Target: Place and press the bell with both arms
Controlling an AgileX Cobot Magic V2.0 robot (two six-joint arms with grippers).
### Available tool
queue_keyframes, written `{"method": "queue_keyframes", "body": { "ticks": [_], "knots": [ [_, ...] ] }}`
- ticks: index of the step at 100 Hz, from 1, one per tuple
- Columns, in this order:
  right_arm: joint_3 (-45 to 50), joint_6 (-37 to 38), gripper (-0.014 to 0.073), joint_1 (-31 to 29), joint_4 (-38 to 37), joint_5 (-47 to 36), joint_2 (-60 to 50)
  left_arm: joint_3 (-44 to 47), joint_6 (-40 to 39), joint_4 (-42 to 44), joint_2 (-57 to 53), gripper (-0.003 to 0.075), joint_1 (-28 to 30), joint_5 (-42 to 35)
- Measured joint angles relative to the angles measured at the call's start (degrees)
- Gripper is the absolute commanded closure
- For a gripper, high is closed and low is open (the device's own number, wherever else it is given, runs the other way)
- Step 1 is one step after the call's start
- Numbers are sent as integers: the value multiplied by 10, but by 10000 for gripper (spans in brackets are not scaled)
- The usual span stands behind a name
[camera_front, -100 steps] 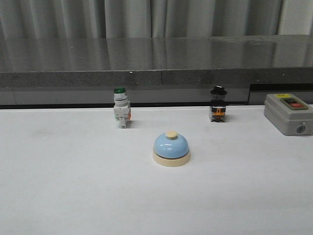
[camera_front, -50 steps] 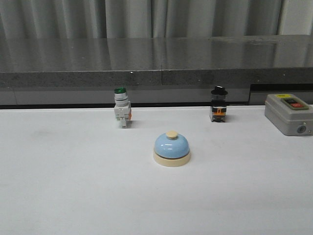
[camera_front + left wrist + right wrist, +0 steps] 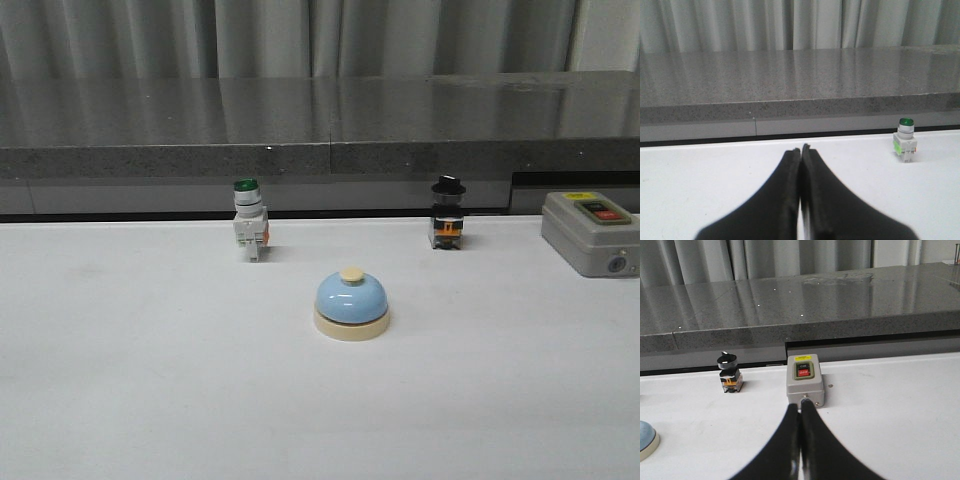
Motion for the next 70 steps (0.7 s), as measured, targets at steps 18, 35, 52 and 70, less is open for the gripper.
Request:
{"method": "queue_keyframes", "body": {
  "ticks": [18, 35, 52, 70],
  "knots": [
    [0, 0, 654, 0, 0, 0, 0, 32, -1, 9, 0, 741, 3, -24],
    [0, 0, 654, 0, 0, 0, 0, 32, -3, 11, 0, 741, 3, -77],
    [0, 0, 654, 0, 0, 0, 0, 32, -3, 11, 0, 741, 3, -80],
    [0, 0, 654, 0, 0, 0, 0, 32, -3, 11, 0, 741, 3, -80]
  ]
}}
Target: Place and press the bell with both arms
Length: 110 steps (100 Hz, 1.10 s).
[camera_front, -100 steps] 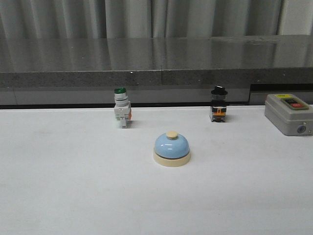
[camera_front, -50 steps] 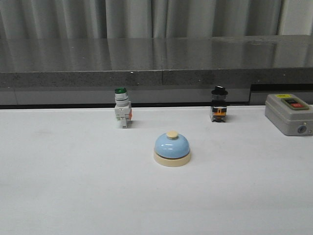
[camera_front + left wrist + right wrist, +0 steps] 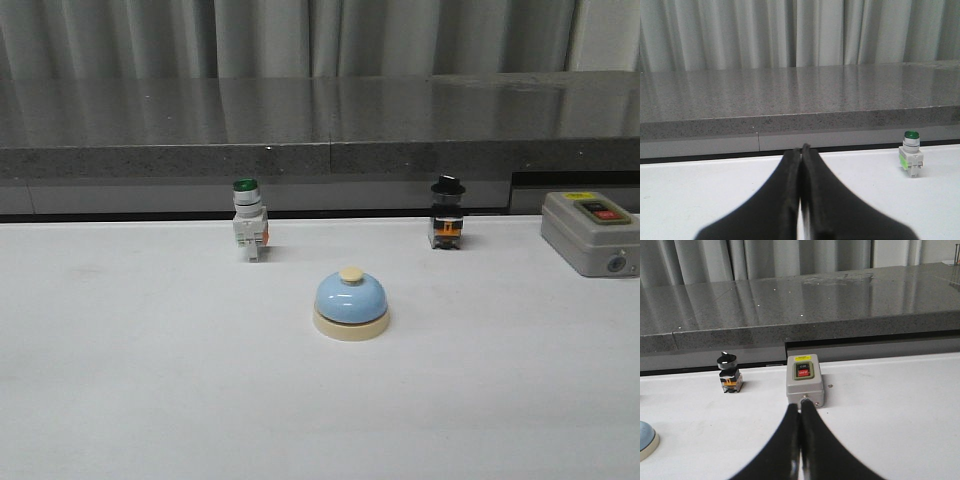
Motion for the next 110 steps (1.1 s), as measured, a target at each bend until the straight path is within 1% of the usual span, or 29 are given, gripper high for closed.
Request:
{"method": "queue_keyframes", "body": {
  "ticks": [60, 81, 89, 97, 110],
  "knots": [
    [0, 0, 654, 0, 0, 0, 0, 0, 0, 0, 0, 741, 0, 0],
    [-5, 0, 654, 0, 0, -30, 0, 0, 0, 0, 0, 741, 0, 0],
    [-30, 0, 654, 0, 0, -12, 0, 0, 0, 0, 0, 741, 0, 0],
    [-77, 0, 654, 0, 0, 21, 1, 0, 0, 0, 0, 741, 0, 0],
    [-172, 0, 654, 0, 0, 114, 44, 0, 0, 0, 0, 741, 0, 0]
  ]
}}
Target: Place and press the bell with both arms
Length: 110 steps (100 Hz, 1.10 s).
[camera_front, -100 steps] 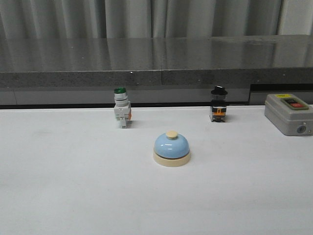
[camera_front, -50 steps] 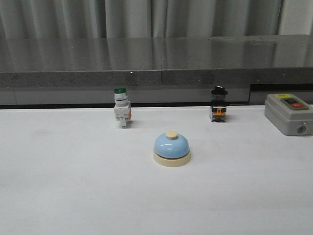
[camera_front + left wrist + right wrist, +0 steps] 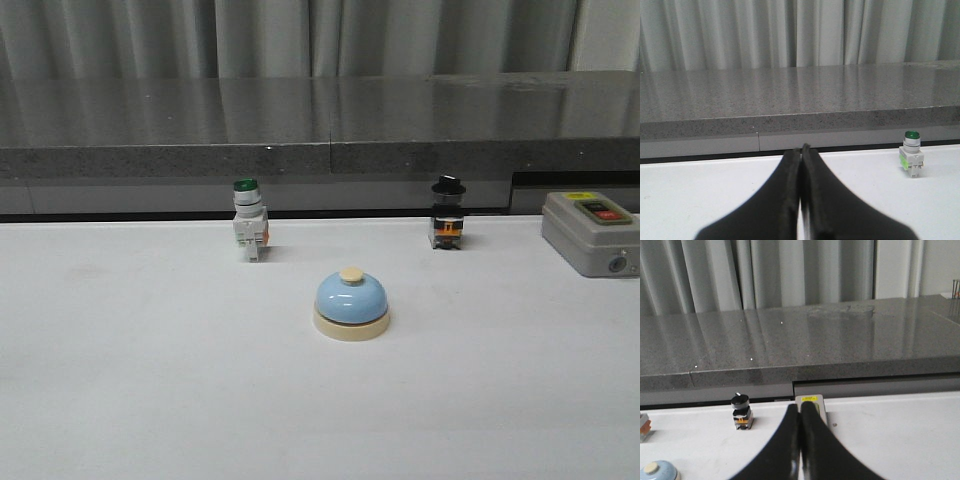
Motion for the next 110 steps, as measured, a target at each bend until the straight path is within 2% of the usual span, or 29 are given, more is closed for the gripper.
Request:
{"method": "queue_keyframes", "body": {
  "ticks": [23, 39, 54, 74, 110],
  "knots": [
    [-189, -5, 654, 0, 0, 196, 156, 0, 0, 0, 0, 741, 0, 0],
    [-275, -8, 654, 0, 0, 271, 266, 0, 0, 0, 0, 741, 0, 0],
    [-293, -9, 654, 0, 6, 276, 347, 0, 0, 0, 0, 741, 0, 0],
    [-298, -20, 654, 7, 58, 276, 436, 0, 0, 0, 0, 741, 0, 0],
    [-381, -46, 654, 116, 69, 262, 640, 0, 0, 0, 0, 741, 0, 0]
  ]
}}
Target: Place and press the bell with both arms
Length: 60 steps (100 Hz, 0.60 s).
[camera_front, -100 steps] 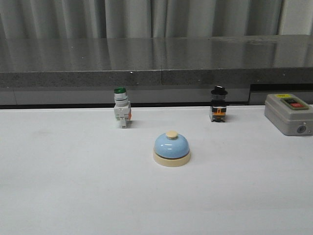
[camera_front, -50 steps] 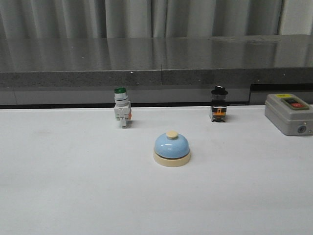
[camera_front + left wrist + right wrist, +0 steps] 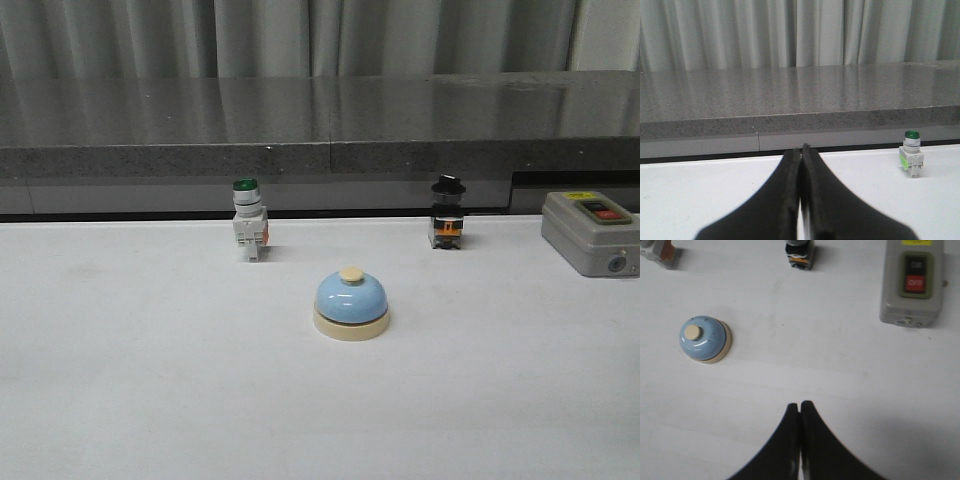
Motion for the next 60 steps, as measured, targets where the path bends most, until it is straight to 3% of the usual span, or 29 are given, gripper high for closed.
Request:
{"method": "queue_keyframes", "body": {
  "ticks": [60],
  "knots": [
    [-205, -4, 654, 142, 1, -16, 311, 0, 0, 0, 0, 741, 0, 0]
  ]
}}
